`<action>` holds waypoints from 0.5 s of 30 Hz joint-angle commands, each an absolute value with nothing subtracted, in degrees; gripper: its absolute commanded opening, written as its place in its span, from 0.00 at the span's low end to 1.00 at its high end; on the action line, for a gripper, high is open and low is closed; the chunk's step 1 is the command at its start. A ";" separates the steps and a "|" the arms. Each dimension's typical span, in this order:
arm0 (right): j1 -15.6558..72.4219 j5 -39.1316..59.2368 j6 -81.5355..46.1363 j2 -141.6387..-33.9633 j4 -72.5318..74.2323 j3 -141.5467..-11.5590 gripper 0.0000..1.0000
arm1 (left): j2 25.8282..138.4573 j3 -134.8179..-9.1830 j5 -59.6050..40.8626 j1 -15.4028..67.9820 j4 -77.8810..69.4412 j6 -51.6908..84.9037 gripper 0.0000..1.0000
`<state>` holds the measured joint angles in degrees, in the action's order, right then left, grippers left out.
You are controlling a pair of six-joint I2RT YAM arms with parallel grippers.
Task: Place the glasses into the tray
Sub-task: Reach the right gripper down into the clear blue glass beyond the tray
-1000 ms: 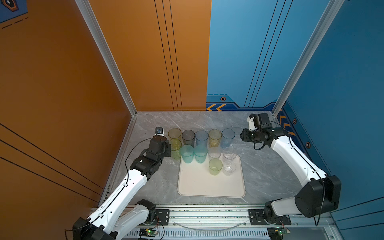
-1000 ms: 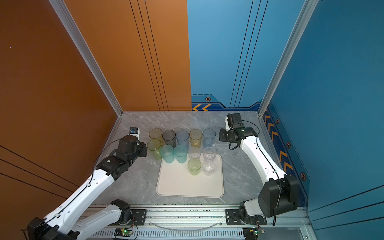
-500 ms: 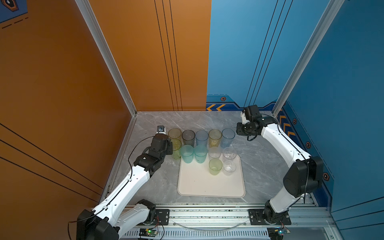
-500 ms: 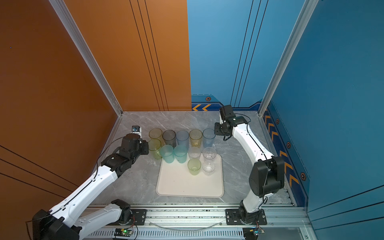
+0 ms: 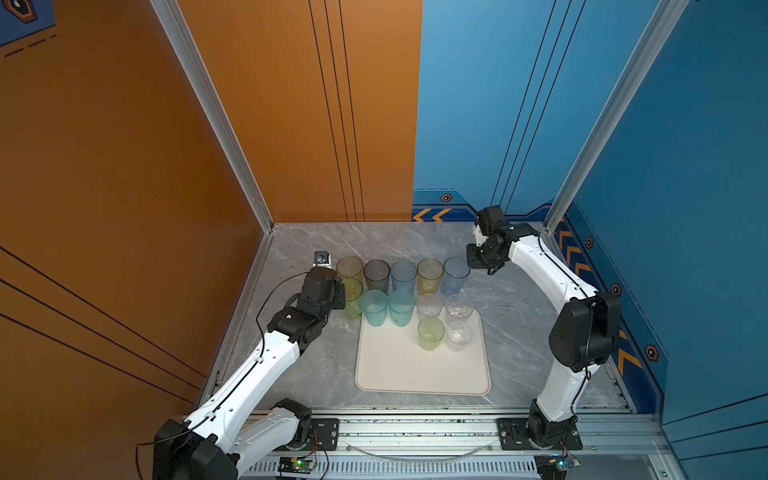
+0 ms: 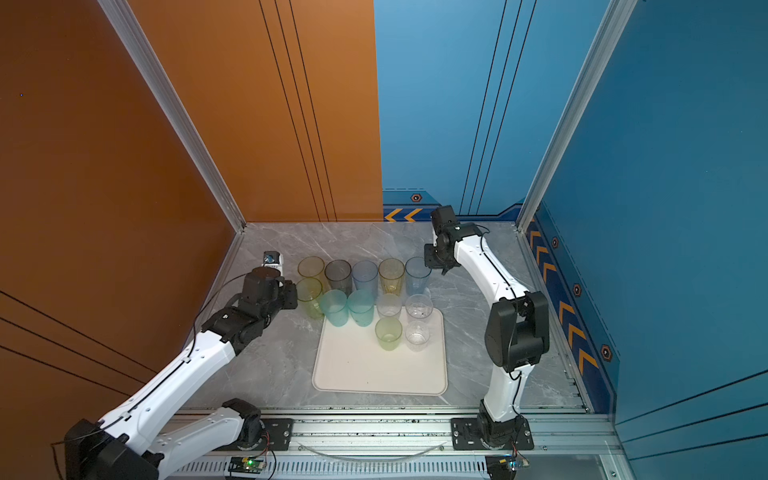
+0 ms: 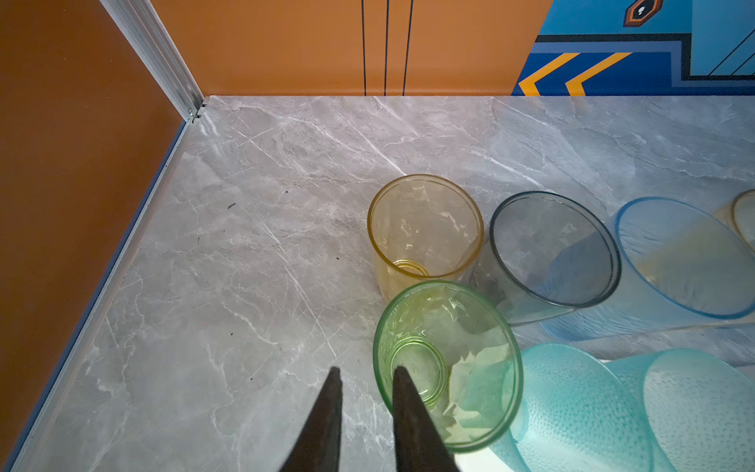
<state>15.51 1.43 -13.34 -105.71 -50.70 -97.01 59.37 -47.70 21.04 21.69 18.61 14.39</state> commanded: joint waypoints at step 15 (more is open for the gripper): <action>16.52 1.80 -11.97 -109.37 -53.56 -100.24 0.23 | 61.35 -50.01 20.22 20.74 18.28 13.28 0.24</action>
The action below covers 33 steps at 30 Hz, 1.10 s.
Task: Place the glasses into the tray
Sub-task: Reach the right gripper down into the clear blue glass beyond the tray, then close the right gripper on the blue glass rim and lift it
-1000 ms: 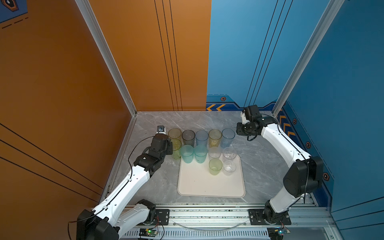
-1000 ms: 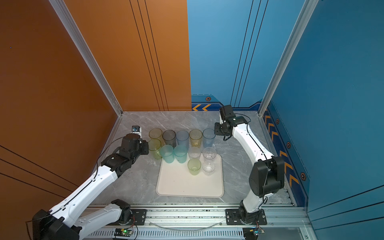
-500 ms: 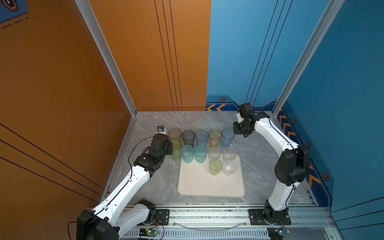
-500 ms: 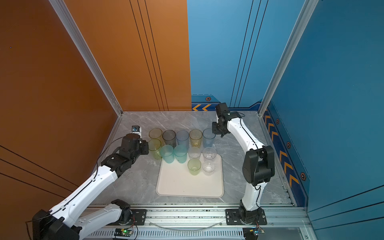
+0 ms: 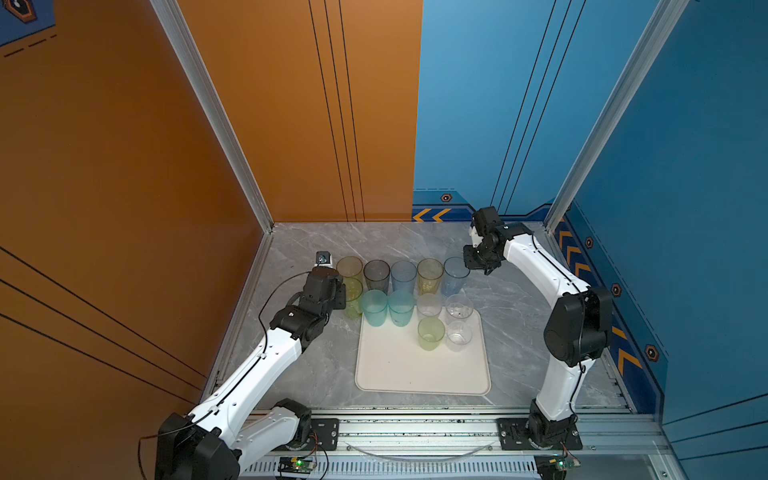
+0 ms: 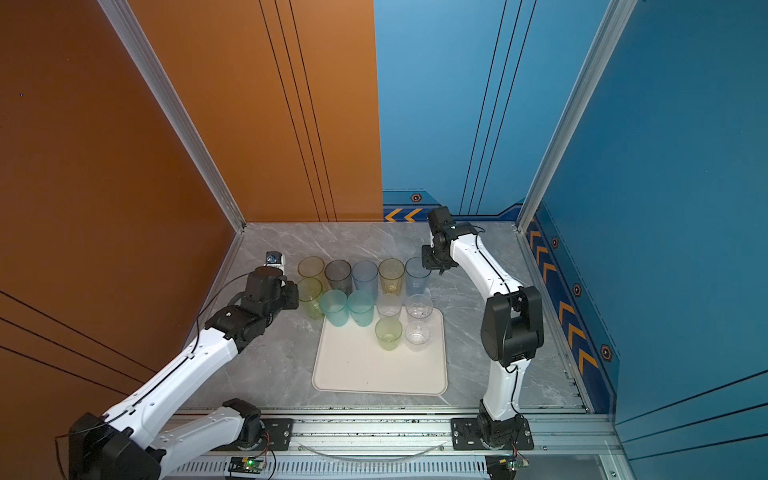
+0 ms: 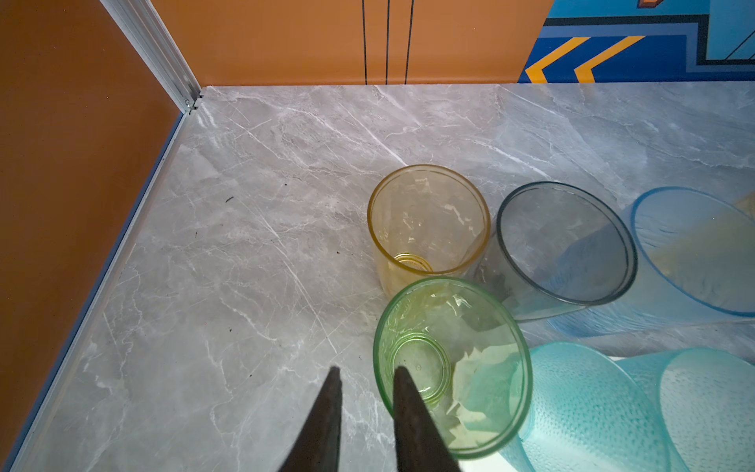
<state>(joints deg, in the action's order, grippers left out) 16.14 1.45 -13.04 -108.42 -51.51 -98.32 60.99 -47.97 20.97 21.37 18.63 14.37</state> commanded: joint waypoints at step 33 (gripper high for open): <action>17.67 -4.70 -10.56 -108.31 -54.05 -100.66 0.03 | 62.73 -49.32 19.30 20.65 18.89 13.10 0.24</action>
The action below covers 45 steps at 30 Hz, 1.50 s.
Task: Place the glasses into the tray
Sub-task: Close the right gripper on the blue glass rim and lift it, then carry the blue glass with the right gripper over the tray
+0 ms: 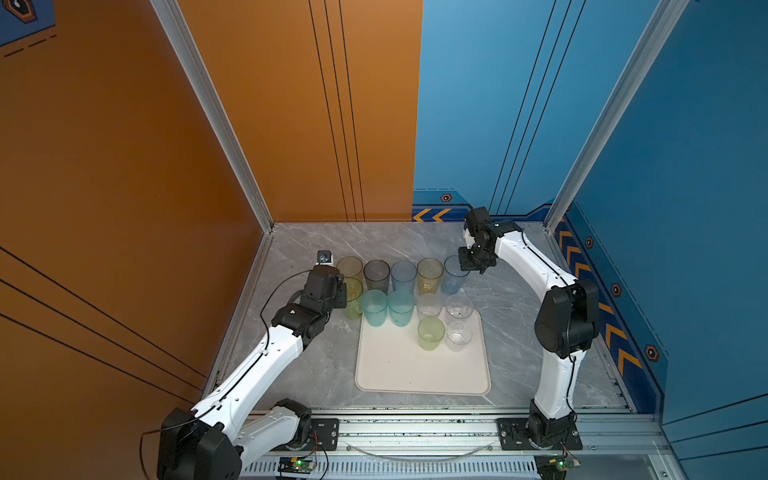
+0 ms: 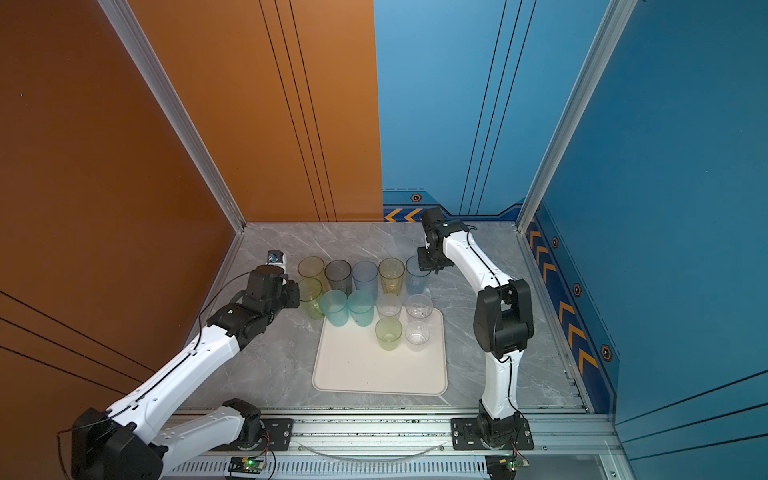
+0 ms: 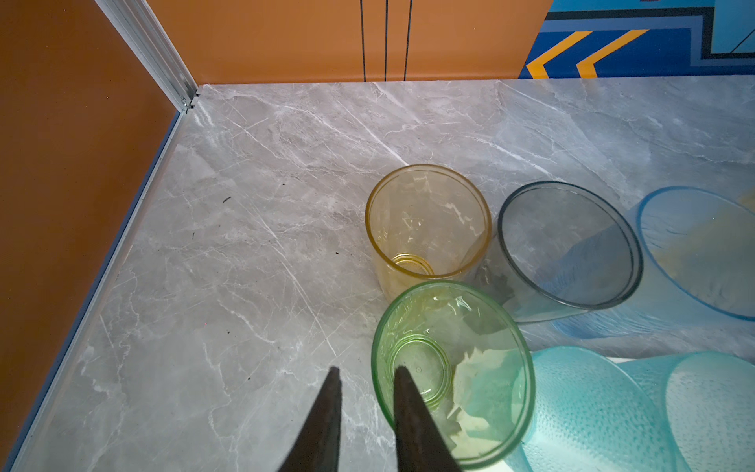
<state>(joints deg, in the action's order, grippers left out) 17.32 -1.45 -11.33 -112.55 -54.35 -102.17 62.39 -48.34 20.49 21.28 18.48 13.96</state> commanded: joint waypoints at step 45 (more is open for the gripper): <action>60.79 -0.20 3.60 -98.43 -53.88 -102.57 0.00 | 59.32 -51.54 17.28 16.10 23.73 15.25 0.27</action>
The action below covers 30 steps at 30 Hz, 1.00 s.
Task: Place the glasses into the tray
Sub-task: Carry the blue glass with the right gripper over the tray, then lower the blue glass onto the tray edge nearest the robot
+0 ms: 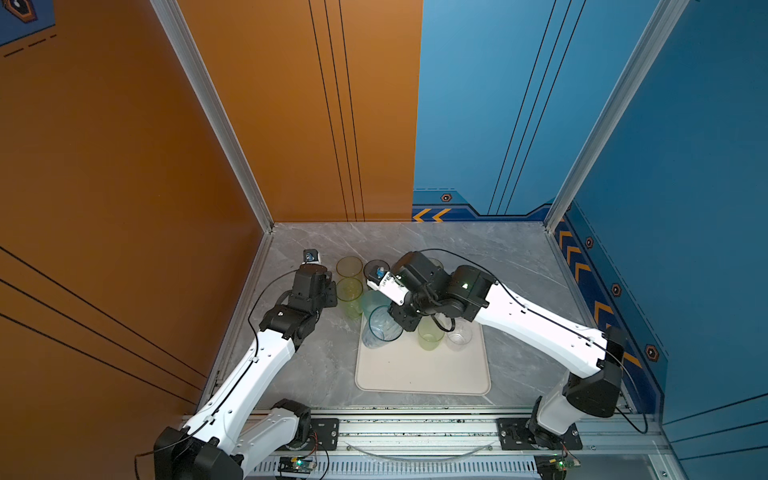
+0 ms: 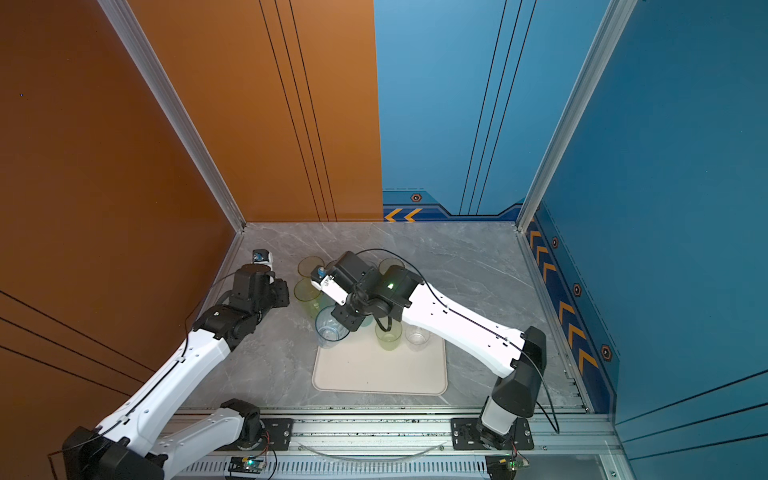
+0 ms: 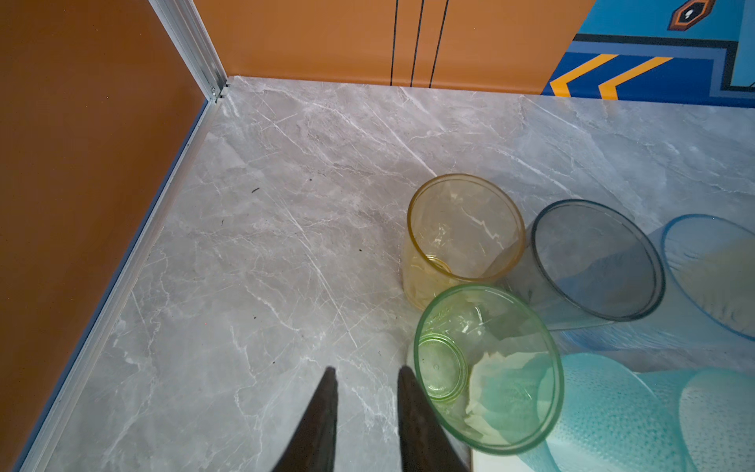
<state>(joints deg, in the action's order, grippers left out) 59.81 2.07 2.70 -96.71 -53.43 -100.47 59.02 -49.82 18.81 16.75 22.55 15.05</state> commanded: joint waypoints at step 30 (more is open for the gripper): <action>60.56 -4.11 4.75 -117.43 -59.28 -114.52 0.00 | 60.75 -50.65 15.48 13.89 24.26 14.06 0.28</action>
<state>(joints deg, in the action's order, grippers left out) 61.06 -3.75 4.29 -116.84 -57.49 -112.51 60.38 -50.24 16.99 14.52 23.62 14.59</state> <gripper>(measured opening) 0.048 0.279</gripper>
